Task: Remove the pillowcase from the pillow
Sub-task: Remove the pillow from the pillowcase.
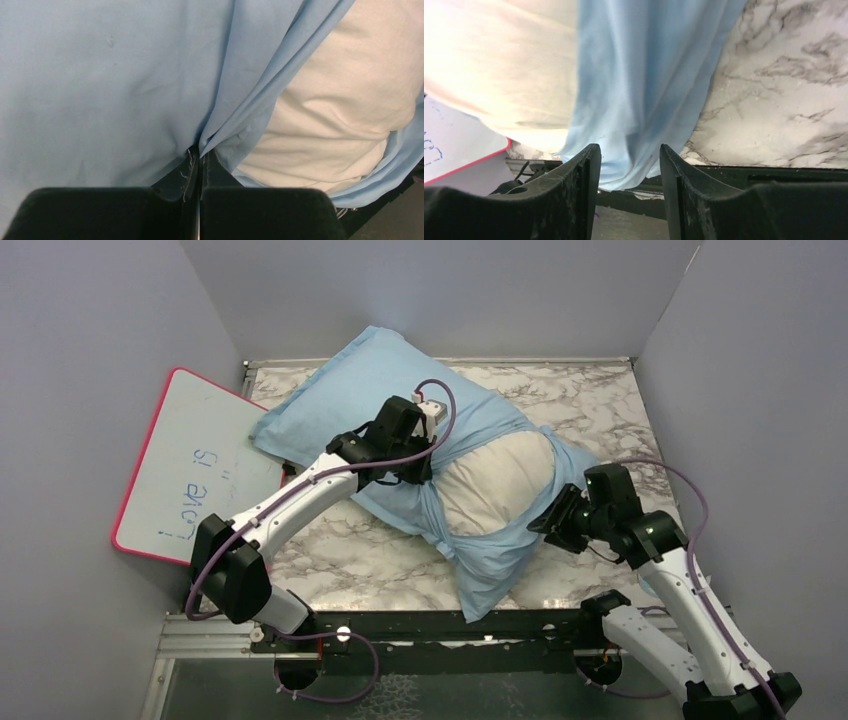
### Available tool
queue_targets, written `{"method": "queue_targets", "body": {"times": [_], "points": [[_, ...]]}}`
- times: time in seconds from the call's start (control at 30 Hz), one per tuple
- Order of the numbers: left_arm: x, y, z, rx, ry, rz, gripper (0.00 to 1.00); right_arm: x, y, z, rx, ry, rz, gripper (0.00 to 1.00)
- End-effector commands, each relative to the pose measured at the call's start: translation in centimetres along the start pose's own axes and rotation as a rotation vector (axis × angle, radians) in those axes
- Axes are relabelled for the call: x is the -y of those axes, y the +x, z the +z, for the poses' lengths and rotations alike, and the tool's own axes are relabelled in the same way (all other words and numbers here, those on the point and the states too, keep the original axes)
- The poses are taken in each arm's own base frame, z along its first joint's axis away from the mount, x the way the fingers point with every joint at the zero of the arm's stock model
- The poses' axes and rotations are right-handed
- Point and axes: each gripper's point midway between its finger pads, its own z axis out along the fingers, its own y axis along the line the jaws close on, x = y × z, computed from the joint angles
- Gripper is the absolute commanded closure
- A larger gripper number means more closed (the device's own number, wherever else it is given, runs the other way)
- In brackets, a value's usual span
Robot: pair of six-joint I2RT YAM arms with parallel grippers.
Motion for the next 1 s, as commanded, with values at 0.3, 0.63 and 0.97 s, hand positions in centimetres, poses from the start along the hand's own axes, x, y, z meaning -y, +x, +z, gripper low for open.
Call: {"method": "queue_targets", "body": {"times": [0.3, 0.63, 0.97], "points": [[0.5, 0.2, -0.7, 0.005, 0.032, 0.008, 1.0, -5.7, -0.7, 0.2, -0.057, -0.236, -0.063, 0.37], [-0.4, 0.1, -1.0, 0.018, -0.014, 0.019, 1.0, 0.5, 0.1, 3.5, -0.094, 0.074, -0.014, 0.77], [-8.4, 0.2, -3.2, 0.029, -0.368, -0.037, 1.0, 3.7, 2.4, 2.0, -0.103, 0.142, 0.034, 1.0]]}}
